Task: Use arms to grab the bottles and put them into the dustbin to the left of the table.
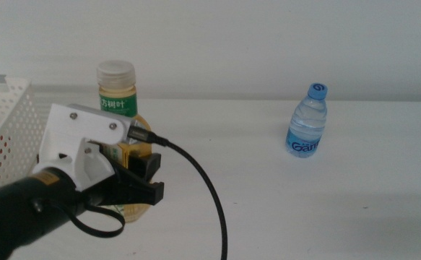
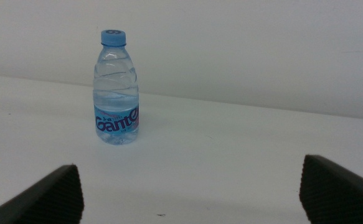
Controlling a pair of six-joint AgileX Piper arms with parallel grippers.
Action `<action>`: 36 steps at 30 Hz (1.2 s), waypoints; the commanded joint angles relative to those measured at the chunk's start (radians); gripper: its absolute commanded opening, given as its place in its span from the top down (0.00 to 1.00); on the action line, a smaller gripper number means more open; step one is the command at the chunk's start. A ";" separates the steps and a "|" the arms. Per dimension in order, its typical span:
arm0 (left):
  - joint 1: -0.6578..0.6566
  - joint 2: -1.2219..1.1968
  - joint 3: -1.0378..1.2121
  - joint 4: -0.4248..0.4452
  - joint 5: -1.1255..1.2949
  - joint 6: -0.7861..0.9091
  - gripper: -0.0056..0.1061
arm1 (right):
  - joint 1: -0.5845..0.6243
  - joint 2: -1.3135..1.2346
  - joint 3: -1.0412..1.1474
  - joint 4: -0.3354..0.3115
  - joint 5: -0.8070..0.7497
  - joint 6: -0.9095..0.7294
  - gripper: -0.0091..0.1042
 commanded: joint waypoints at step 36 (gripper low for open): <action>1.065 0.712 -1.117 0.711 1.472 -0.049 0.97 | -0.007 -0.038 0.043 -0.002 -0.003 -0.008 0.10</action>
